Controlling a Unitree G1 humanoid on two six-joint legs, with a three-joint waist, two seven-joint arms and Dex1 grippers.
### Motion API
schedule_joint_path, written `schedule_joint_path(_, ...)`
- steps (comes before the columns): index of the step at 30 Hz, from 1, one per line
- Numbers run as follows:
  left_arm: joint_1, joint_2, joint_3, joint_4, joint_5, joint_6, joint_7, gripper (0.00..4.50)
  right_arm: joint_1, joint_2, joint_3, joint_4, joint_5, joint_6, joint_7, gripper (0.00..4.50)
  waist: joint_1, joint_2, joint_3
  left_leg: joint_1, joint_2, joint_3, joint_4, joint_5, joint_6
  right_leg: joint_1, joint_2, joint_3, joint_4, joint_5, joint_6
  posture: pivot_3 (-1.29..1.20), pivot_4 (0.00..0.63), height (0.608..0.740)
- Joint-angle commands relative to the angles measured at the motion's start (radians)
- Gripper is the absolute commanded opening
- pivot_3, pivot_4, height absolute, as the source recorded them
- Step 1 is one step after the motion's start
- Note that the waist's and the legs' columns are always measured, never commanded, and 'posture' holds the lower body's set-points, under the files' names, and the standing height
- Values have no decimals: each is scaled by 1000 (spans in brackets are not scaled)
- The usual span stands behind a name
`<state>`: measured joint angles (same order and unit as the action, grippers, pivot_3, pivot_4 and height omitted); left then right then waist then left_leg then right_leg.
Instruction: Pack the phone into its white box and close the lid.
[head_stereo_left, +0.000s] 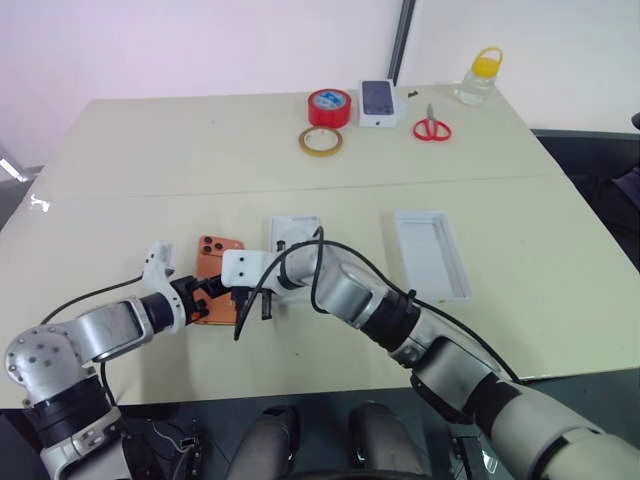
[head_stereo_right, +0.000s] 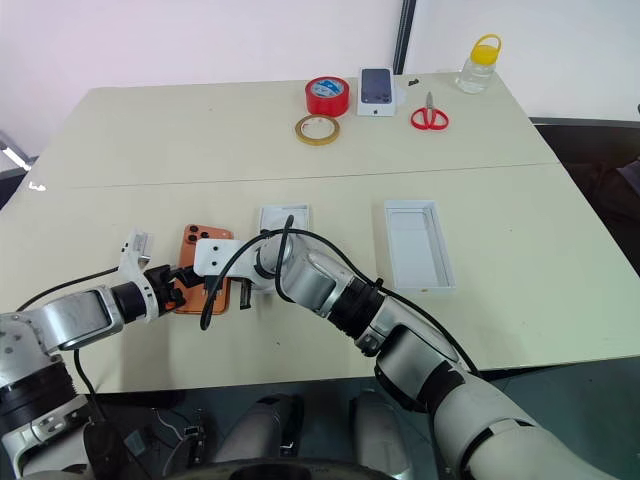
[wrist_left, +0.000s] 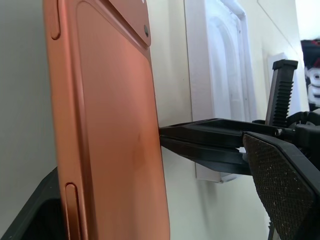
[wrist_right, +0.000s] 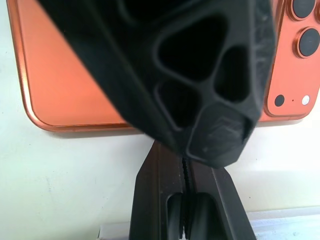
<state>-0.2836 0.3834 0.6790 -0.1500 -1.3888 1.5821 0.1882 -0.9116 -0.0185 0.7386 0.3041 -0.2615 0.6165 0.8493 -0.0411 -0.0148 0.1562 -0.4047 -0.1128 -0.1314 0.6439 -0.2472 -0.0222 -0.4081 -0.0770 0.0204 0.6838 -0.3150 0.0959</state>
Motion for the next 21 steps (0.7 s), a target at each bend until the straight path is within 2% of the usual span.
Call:
schedule_joint_path(1,22,36,2,19,-68,-39,51,3487,-5,11,-15,-27,-3,-15,-5,0,-3,0,0,0,0,0,0,0,0,0,0,0,0,0,0,0,150,740)
schedule_joint_path(5,51,75,-32,30,-146,-90,98,1541,-12,3,-27,-50,-1,-10,-3,0,-2,0,0,-1,0,0,0,0,0,-1,0,0,0,0,0,0,150,740)
schedule_joint_path(21,223,236,-259,-20,-555,-449,286,1541,7,-102,-97,-273,27,81,31,0,0,0,1,-2,0,0,0,0,0,-2,0,1,0,0,0,0,150,740)
